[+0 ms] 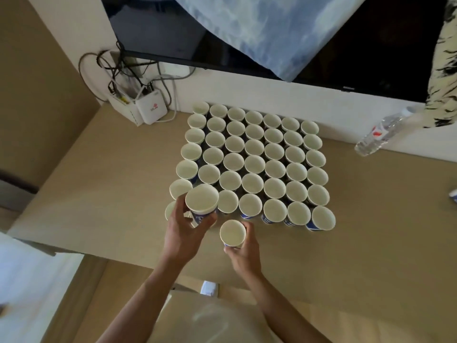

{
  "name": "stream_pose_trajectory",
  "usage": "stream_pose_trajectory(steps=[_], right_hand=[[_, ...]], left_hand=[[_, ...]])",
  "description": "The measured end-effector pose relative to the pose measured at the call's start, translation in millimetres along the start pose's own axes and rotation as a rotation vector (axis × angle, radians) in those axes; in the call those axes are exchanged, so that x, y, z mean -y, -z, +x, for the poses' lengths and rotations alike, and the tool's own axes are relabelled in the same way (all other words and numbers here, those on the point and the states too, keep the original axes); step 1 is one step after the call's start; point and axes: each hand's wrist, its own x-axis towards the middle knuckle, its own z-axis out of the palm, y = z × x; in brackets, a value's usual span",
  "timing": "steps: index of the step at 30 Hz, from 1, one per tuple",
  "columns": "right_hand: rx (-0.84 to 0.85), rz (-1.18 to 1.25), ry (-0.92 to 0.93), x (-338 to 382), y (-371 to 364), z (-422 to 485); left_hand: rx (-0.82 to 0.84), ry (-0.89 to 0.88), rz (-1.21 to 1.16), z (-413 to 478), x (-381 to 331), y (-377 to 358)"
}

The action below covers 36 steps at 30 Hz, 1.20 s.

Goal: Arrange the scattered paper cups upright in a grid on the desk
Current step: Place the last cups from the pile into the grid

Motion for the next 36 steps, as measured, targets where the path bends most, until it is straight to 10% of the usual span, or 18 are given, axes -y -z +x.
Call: stream_pose_trajectory(steps=[36], right_hand=[[-0.240, 0.205, 0.002, 30.3, 42.7, -25.2]], left_hand=[[0.262, -0.092, 0.085, -10.2, 9.9, -2.8]])
